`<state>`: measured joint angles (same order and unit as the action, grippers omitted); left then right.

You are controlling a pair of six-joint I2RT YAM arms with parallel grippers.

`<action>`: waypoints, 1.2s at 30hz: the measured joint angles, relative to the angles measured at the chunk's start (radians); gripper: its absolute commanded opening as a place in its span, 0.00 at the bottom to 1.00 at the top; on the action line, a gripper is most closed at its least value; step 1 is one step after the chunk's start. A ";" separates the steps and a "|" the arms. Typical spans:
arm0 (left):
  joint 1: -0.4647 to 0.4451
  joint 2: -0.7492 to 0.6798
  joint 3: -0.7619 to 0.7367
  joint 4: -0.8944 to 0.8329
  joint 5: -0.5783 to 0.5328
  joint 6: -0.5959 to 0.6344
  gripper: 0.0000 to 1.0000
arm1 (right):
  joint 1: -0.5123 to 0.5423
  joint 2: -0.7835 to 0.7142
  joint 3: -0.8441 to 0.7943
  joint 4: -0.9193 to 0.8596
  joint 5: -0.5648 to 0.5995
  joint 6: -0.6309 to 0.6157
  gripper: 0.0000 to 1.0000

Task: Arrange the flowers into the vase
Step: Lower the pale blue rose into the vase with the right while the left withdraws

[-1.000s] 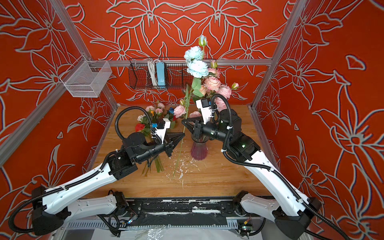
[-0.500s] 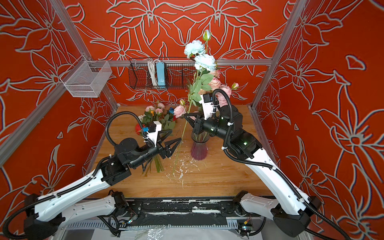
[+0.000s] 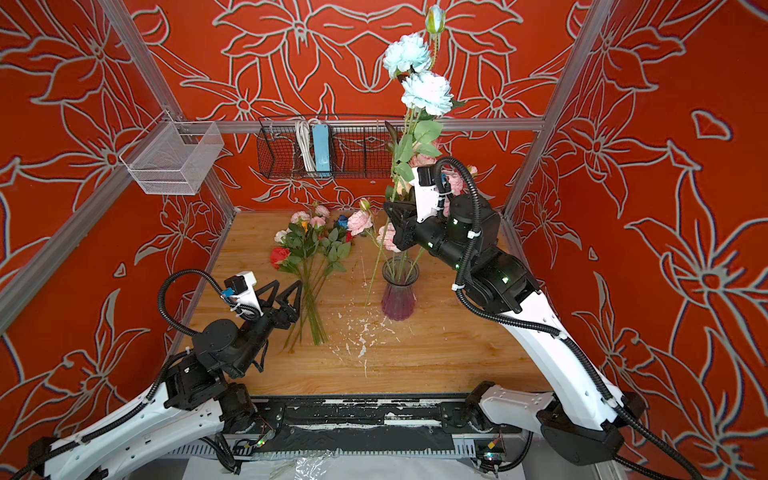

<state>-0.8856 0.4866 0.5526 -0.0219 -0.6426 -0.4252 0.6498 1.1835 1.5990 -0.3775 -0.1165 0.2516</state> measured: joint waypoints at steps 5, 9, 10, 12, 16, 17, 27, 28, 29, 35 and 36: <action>0.001 -0.041 -0.064 -0.052 -0.136 -0.109 0.79 | 0.000 0.001 0.011 -0.006 0.066 -0.045 0.00; 0.011 -0.023 -0.078 -0.074 -0.209 -0.190 0.79 | 0.000 0.002 0.026 -0.010 0.113 -0.084 0.00; 0.018 -0.011 -0.078 -0.074 -0.220 -0.209 0.79 | 0.000 0.002 0.032 -0.010 0.130 -0.095 0.00; 0.033 0.023 -0.077 -0.077 -0.232 -0.245 0.79 | 0.000 0.003 0.051 -0.011 0.156 -0.115 0.00; 0.053 0.095 -0.052 -0.118 -0.232 -0.297 0.80 | 0.000 0.019 0.107 -0.009 0.209 -0.160 0.00; 0.055 0.106 -0.044 -0.123 -0.231 -0.303 0.80 | 0.000 0.025 0.120 -0.008 0.219 -0.171 0.00; 0.070 0.069 -0.031 -0.138 -0.224 -0.326 0.80 | 0.000 0.090 0.180 -0.051 0.282 -0.246 0.00; 0.073 0.061 -0.031 -0.138 -0.223 -0.327 0.80 | 0.000 0.087 0.169 -0.052 0.285 -0.249 0.00; 0.076 0.056 -0.031 -0.138 -0.222 -0.327 0.80 | 0.000 0.081 0.152 -0.050 0.288 -0.251 0.00; 0.093 0.065 -0.031 -0.138 -0.201 -0.326 0.80 | 0.000 0.015 -0.034 -0.045 0.291 -0.246 0.02; 0.095 0.069 -0.031 -0.138 -0.199 -0.325 0.80 | 0.000 0.003 -0.071 -0.038 0.290 -0.242 0.02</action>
<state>-0.7902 0.5560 0.5217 -0.1600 -0.8413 -0.7502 0.6498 1.1866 1.5276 -0.4152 0.1738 0.0097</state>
